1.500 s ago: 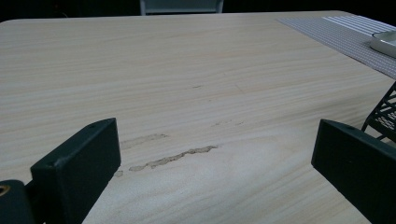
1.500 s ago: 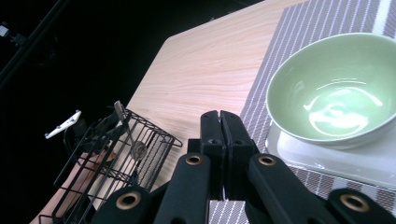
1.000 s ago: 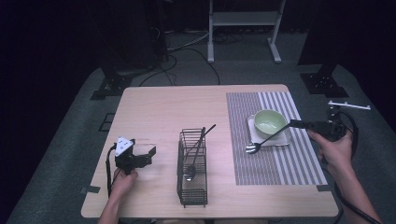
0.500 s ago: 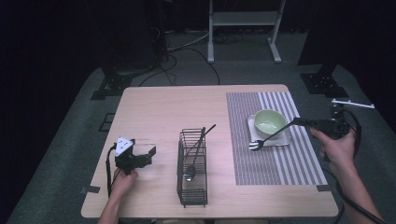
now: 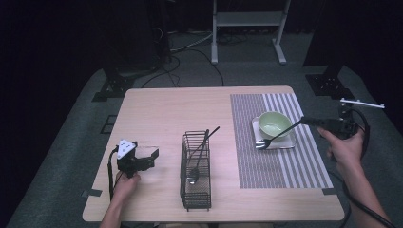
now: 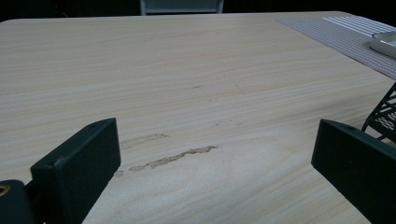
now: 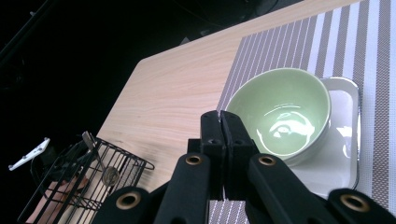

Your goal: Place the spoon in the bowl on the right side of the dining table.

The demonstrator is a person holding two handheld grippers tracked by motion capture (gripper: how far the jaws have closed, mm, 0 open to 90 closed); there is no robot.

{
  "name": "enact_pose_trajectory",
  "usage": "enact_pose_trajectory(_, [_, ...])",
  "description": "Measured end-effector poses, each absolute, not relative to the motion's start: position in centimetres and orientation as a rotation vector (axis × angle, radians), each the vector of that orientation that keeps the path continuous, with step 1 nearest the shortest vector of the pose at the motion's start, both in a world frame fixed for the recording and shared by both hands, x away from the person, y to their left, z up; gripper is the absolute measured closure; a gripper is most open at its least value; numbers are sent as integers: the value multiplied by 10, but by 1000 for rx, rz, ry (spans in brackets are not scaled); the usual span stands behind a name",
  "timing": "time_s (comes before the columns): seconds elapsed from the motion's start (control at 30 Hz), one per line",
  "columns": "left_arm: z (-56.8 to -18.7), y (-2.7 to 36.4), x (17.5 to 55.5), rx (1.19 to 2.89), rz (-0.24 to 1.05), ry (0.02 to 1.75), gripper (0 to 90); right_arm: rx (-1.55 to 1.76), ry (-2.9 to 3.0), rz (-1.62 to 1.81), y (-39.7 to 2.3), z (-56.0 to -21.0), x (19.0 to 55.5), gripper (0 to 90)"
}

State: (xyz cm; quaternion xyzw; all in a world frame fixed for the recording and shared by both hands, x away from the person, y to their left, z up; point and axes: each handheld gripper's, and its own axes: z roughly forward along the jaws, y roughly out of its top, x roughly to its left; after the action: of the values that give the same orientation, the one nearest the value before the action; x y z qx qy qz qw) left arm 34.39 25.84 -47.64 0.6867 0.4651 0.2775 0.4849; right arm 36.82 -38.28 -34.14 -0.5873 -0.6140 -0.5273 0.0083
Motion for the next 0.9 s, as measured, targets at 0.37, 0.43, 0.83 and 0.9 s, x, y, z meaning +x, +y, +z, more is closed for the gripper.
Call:
enact_pose_trajectory(0.37, [-476,259,344,1672,675,1133,4,-1861,-1897,-1664,-386,-338,372,884])
enact_pose_trajectory(0.43, [-476,258,344,1673,675,1133,3,-1862,-1901,-1670,-387,-338,373,884])
enact_pose_trajectory(0.83, [-476,259,344,1671,675,1133,4,-1898,-1885,-1680,-392,-332,377,884])
enact_pose_trajectory(0.9, [-476,259,344,1671,676,1133,4,-1906,-1882,-1684,-393,-332,378,884])
